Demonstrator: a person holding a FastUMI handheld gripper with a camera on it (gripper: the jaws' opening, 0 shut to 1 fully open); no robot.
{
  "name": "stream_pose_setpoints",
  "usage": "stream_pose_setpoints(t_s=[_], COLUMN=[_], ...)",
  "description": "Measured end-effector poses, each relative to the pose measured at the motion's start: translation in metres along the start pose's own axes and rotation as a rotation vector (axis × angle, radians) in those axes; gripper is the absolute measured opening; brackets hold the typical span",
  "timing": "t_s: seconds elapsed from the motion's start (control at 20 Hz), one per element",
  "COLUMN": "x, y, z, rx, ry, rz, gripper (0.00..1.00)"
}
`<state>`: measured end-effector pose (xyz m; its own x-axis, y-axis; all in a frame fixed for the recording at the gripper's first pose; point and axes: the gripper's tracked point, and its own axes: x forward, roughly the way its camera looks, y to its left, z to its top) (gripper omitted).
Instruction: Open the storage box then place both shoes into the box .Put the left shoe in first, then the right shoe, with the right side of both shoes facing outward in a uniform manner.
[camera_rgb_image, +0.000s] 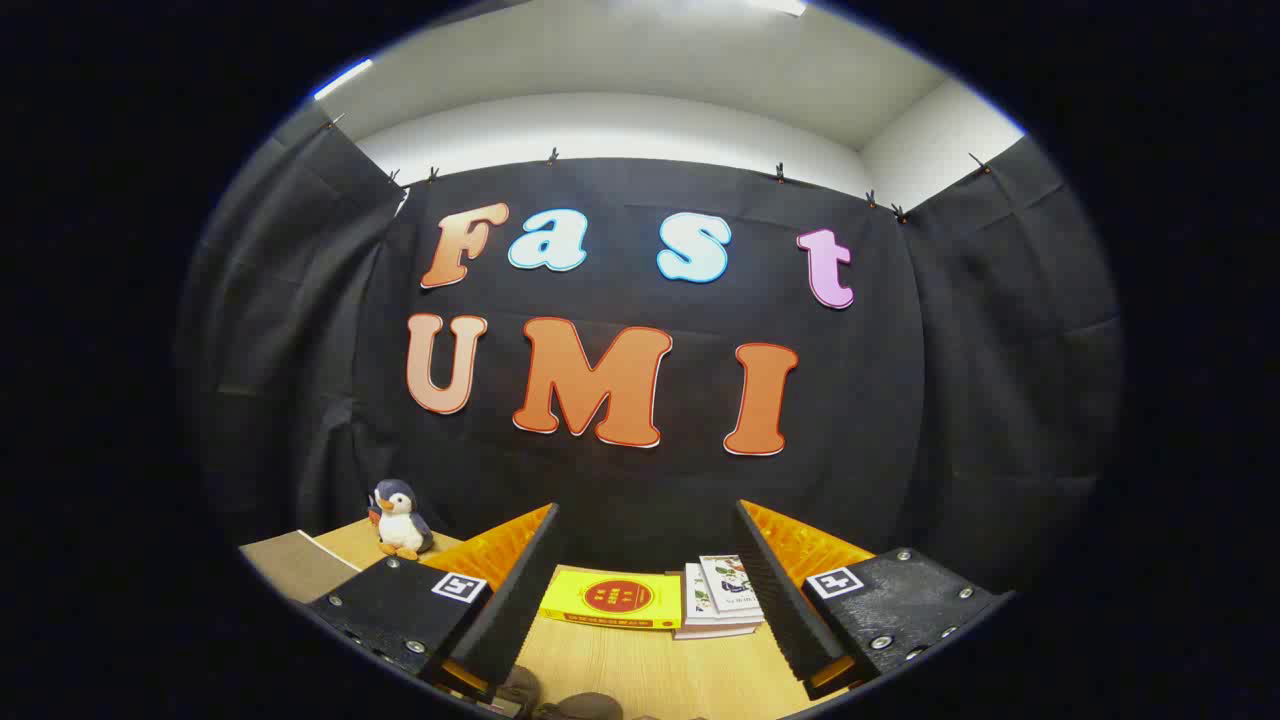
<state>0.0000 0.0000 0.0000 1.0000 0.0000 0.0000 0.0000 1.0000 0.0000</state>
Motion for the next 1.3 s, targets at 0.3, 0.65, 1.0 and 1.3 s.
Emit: stream_pose_setpoints(t_s=[0.3,0.65,1.0,1.3], x=[0.005,0.01,0.013,0.019], y=[-0.003,0.029,0.063,0.083], z=[0.027,0.044,0.039,0.024], rx=[0.023,0.006,0.04,0.104], ry=[-0.031,-0.052,-0.023,0.064], rz=[-0.012,0.029,0.127,0.25], gripper=[1.0,1.0,1.0,1.0])
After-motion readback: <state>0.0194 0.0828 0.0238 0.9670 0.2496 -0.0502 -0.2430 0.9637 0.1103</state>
